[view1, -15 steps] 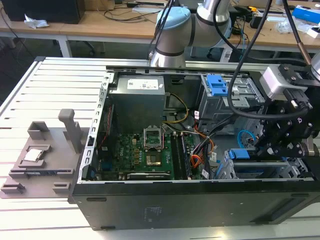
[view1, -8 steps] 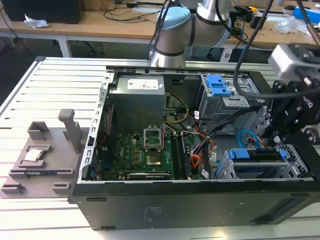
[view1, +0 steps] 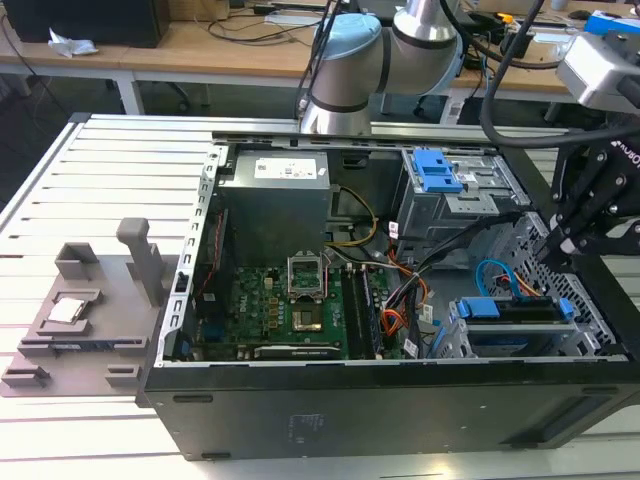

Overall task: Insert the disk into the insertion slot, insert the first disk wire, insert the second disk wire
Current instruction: 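Insert the second disk wire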

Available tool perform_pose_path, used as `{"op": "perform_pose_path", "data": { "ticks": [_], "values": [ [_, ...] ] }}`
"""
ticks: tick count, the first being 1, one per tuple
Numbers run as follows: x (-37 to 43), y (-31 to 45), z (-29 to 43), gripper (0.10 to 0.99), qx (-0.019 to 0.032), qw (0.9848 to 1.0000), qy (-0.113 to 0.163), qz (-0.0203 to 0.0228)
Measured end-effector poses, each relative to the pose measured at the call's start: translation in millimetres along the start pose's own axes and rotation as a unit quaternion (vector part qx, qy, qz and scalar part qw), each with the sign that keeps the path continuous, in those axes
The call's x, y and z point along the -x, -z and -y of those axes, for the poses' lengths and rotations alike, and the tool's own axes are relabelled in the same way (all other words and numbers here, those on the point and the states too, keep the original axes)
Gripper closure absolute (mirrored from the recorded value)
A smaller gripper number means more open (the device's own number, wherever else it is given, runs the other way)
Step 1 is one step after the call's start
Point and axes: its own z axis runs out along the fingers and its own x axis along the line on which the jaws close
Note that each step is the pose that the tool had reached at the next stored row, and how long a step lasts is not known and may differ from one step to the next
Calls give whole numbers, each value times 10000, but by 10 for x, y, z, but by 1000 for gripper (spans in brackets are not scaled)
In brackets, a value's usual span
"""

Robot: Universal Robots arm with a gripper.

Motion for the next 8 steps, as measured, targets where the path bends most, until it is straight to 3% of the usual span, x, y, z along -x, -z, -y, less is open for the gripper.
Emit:
{"op": "perform_pose_path", "data": {
  "ticks": [8],
  "values": [
    [0, 2, 0, 980, 0, 10000, 0, 0]
  ]
}}
